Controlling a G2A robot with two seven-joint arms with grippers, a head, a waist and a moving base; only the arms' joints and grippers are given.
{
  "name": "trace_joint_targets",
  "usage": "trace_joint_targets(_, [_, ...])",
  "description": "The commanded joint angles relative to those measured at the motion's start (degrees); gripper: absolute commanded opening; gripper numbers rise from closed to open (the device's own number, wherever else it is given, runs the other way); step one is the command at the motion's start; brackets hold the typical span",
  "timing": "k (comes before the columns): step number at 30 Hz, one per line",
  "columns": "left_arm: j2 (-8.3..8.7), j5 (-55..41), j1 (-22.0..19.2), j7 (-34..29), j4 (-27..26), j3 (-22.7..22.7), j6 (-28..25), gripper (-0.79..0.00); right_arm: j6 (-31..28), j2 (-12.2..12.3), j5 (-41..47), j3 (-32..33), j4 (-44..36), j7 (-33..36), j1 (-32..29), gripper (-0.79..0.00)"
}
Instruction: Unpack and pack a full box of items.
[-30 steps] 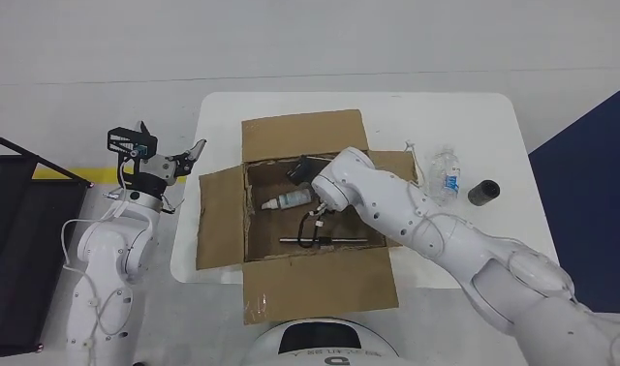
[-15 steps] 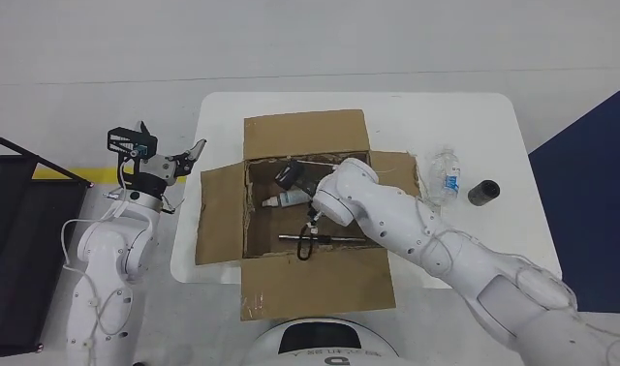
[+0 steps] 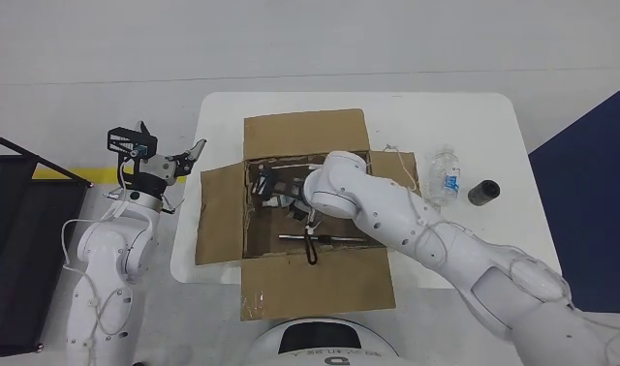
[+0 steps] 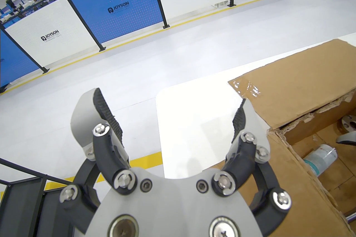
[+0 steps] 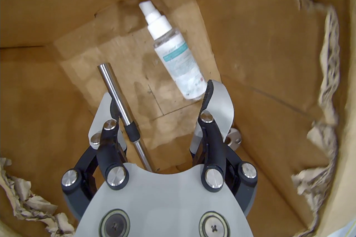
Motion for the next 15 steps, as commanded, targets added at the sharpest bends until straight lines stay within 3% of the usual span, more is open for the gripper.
trace_joint_targets(1, [0.00,0.00,0.00,0.00,0.00,0.00,0.00,0.000,-0.62,-0.98,1.01,-0.75,2.42,-0.55,1.44,-0.249])
trace_joint_targets(3, [0.00,0.00,0.00,0.00,0.00,0.00,0.00,0.000,0.18,-1.92,2.03,-1.44,4.58,1.24,2.69,0.000])
trace_joint_targets(10, [0.00,0.00,0.00,0.00,0.00,0.00,0.00,0.000,0.18,-1.92,2.03,-1.44,4.58,1.24,2.69,0.000])
trace_joint_targets(15, [0.00,0.00,0.00,0.00,0.00,0.00,0.00,0.000,-4.95,-2.70,1.95,-2.97,7.10,0.19,3.16,0.000])
